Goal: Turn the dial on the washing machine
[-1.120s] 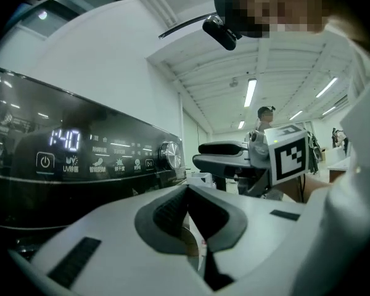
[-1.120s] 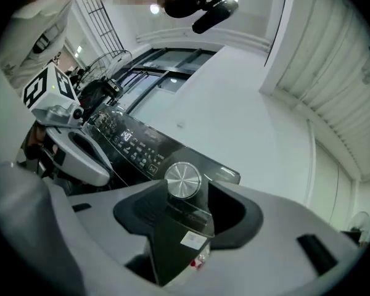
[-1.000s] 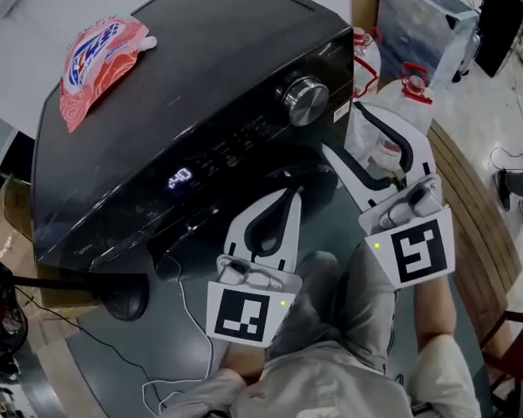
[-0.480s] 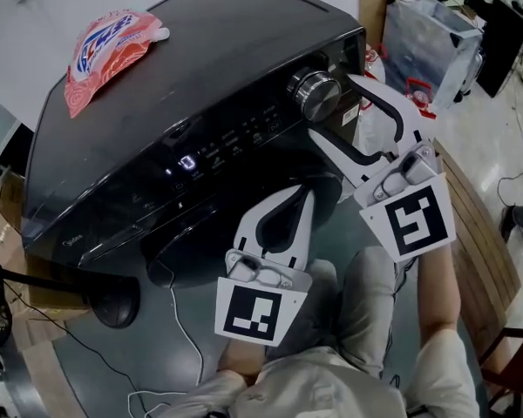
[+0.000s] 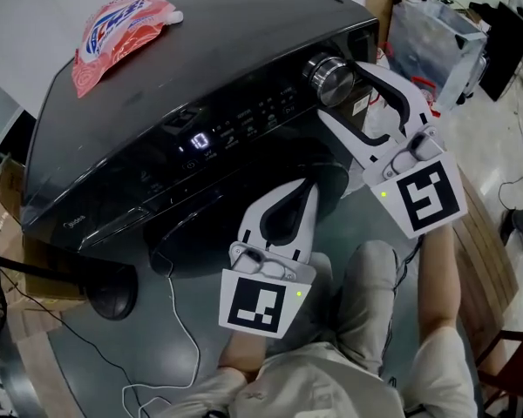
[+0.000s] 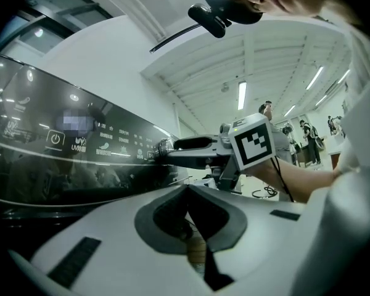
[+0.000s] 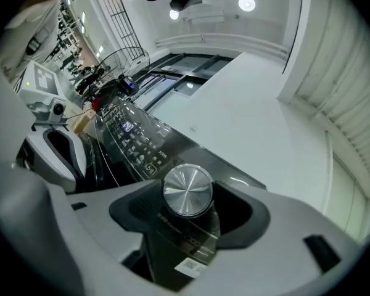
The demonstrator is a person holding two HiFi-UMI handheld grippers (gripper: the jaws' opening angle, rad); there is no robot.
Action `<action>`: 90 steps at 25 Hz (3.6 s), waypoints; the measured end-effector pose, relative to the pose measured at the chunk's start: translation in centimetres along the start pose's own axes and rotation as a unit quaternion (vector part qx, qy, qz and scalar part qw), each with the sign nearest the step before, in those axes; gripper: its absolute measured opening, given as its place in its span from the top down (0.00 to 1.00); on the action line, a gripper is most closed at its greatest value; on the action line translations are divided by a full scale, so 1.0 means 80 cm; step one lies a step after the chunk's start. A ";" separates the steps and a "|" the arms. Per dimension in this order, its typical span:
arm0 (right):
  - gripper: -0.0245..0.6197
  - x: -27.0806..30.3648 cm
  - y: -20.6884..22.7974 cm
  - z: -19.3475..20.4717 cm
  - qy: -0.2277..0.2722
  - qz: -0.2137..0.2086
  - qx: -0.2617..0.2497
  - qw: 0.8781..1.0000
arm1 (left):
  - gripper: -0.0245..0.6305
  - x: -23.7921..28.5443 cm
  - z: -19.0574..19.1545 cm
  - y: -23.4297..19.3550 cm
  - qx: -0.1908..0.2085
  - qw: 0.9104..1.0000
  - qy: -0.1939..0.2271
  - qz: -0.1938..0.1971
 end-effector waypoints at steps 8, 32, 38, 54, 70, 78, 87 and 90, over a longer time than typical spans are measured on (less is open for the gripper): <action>0.54 0.001 0.001 0.000 -0.009 0.007 0.067 0.998 | 0.94 -0.004 0.000 -0.005 0.018 1.000 -0.004 -0.017; 0.54 0.002 0.011 0.009 -0.027 0.004 0.281 0.959 | 0.94 -0.002 -0.005 -0.006 0.021 1.000 0.001 -0.019; 0.54 0.003 0.011 0.013 -0.017 0.004 0.356 0.934 | 0.94 0.000 -0.007 -0.002 0.023 1.000 0.002 -0.017; 0.49 -0.003 0.008 0.013 -0.009 0.010 0.361 0.932 | 0.94 -0.005 -0.009 0.000 0.018 1.000 0.006 -0.019; 0.46 0.000 -0.008 -0.005 -0.086 0.059 -0.029 0.994 | 0.94 -0.009 -0.009 0.005 0.038 0.999 0.000 -0.022; 0.53 0.007 -0.009 -0.006 -0.083 0.044 -0.120 0.988 | 0.94 -0.009 -0.010 0.004 0.045 0.999 -0.001 -0.023; 0.53 0.007 -0.008 -0.007 -0.081 0.044 -0.087 0.992 | 0.94 -0.009 -0.011 0.004 0.046 0.999 0.002 -0.019; 0.53 0.007 -0.006 -0.007 -0.082 0.045 -0.065 0.993 | 0.94 -0.009 -0.011 0.005 0.048 0.999 0.002 -0.018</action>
Point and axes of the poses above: the fingertips, and each gripper's own axes: x forward along the fingers, y to its right, z out of its underside, the point moved 4 cm from there along -x, backward along the fingers, and after that the axes turned 14 degrees about -y, right-handed, at the moved point
